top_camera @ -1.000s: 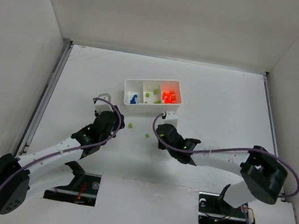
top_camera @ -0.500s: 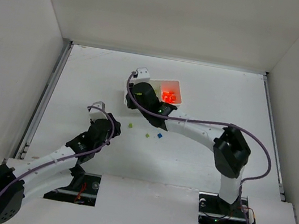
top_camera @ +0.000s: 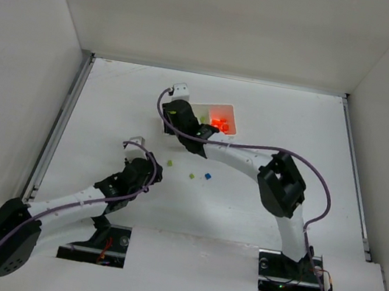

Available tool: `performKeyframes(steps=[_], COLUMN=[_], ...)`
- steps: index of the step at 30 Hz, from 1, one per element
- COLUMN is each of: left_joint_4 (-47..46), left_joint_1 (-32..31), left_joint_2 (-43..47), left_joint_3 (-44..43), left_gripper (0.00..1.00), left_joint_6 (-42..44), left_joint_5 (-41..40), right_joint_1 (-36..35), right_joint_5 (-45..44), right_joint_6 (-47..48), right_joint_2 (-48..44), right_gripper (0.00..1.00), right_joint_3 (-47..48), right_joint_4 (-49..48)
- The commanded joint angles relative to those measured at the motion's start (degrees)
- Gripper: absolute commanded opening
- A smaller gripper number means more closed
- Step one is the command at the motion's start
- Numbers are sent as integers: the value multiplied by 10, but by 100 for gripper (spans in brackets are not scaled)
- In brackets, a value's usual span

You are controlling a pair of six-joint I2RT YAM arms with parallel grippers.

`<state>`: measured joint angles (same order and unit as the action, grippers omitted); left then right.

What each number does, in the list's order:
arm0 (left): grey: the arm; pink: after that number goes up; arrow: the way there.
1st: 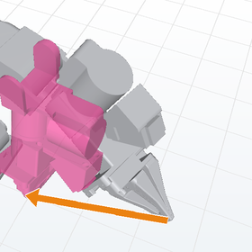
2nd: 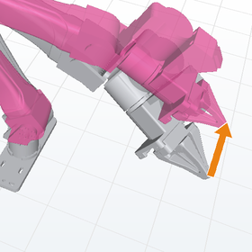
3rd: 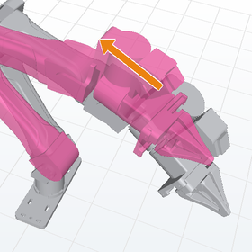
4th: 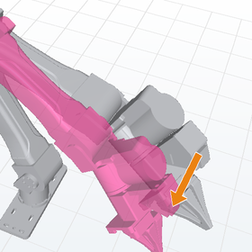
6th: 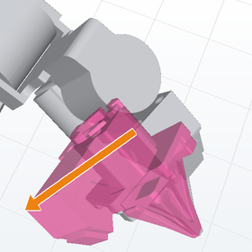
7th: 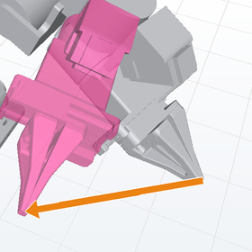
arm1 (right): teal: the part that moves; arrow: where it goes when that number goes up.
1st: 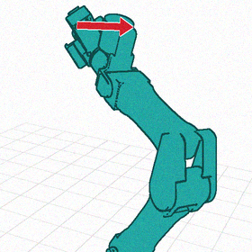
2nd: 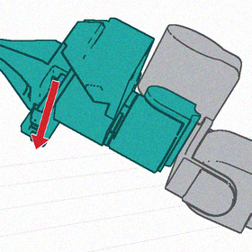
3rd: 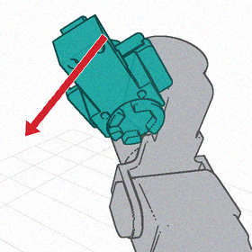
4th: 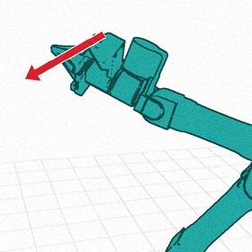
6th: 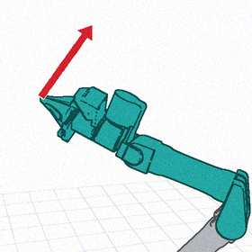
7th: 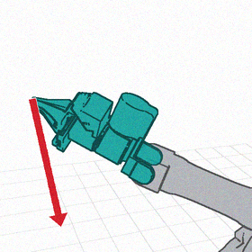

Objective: Sort the legos into containers by color

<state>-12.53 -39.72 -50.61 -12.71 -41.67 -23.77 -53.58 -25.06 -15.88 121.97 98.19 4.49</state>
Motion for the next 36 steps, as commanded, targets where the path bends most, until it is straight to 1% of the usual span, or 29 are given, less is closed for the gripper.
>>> performKeyframes(steps=[1,6,9,12,16,21,24,27,30,36], left_joint_4=[-39,-70,-79,-99,-104,-102,-101,-97,-101,-102], left_joint_1=[-13,-29,-34,-45,-59,-68,-71,-73,-74,-81], left_joint_2=[-25,-81,-113,-160,-216,-264,-287,-309,-338,-349], left_joint_3=[-11,-27,-42,-57,-82,-114,-127,-141,-153,-186], left_gripper=[40,40,40,39,38,36,33,29,20,9], left_joint_6=[-6,0,4,14,19,34,43,44,51,77], left_joint_5=[-2,-20,-29,-44,-66,-87,-109,-112,-112,-120], right_joint_1=[-7,-7,-6,-7,-7,-7,-7,-8,-10,-25], right_joint_5=[-23,-18,-18,-22,-23,-33,-38,-39,-37,-35], right_joint_6=[9,-5,-8,-13,-41,-86,-102,-137,-158,-205], right_joint_2=[-12,-47,-91,-164,-255,-336,-370,-405,-426,-452], right_gripper=[45,46,42,37,36,37,37,37,37,37], right_joint_3=[17,-23,-69,-156,-283,-415,-477,-541,-590,-663], right_joint_4=[-10,-26,-44,-74,-113,-143,-151,-153,-161,-164])
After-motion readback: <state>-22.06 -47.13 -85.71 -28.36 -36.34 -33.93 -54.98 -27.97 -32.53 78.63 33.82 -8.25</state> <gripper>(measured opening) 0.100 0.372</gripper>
